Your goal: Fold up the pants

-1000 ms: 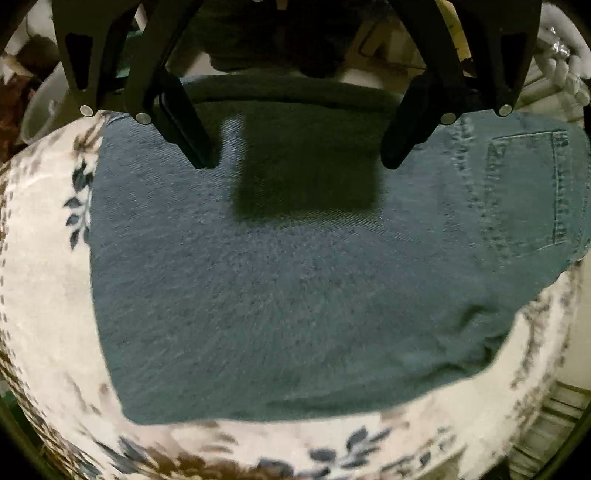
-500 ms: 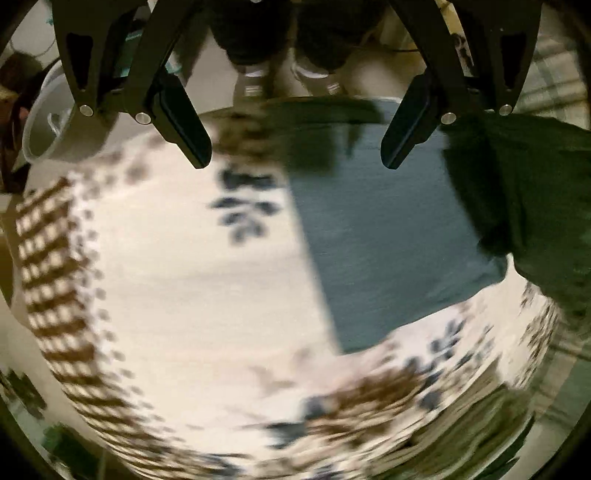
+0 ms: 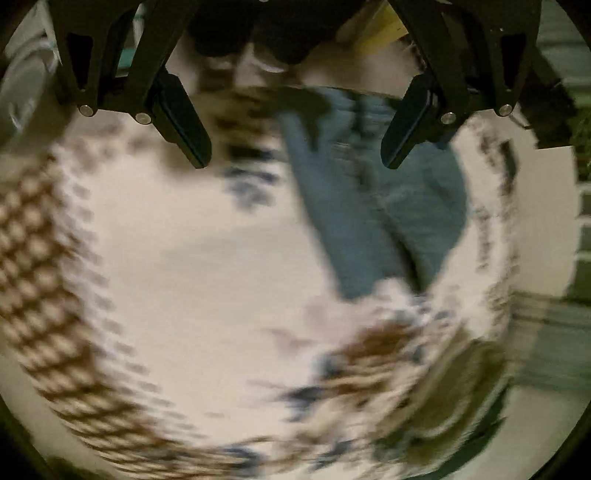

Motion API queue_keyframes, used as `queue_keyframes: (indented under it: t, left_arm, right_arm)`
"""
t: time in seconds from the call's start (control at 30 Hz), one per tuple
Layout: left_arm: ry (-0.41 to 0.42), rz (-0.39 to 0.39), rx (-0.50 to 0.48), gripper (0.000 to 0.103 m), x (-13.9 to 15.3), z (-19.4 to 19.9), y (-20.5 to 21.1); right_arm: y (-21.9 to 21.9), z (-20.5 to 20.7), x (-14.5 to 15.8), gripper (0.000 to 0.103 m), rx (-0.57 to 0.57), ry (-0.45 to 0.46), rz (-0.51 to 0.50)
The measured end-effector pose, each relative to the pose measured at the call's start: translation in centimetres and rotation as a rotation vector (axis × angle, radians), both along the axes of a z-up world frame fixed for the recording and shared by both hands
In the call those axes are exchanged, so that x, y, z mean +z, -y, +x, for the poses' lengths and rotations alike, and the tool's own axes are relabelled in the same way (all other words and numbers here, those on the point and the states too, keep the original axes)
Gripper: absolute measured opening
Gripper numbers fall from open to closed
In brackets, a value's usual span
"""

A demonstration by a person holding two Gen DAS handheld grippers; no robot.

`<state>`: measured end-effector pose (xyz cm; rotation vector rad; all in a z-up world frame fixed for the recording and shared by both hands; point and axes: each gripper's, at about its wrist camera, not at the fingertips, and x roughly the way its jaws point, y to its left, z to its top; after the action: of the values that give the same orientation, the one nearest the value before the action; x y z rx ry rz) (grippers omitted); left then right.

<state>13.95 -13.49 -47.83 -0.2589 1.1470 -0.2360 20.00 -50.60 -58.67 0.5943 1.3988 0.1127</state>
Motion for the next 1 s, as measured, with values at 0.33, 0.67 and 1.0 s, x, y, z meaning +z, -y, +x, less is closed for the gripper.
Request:
queue_keyframes:
  t: [0.33, 0.67, 1.0]
  left_arm:
    - [-0.089, 0.222, 0.254, 0.096, -3.1, 1.2, -11.4]
    - [-0.101, 0.221, 0.316, 0.096, -2.4, 2.1, -13.8]
    - [-0.095, 0.114, 0.230, 0.096, -1.5, 4.9, -10.1]
  right_arm:
    - [-9.5, 7.0, -6.7, 0.072, 0.164, -0.014, -0.023]
    - [-10.7, 4.1, -2.9, 0.014, 0.092, 0.085, -0.114]
    - [0.2, -1.3, 4.9, 0.013, -0.082, 0.106, -0.155]
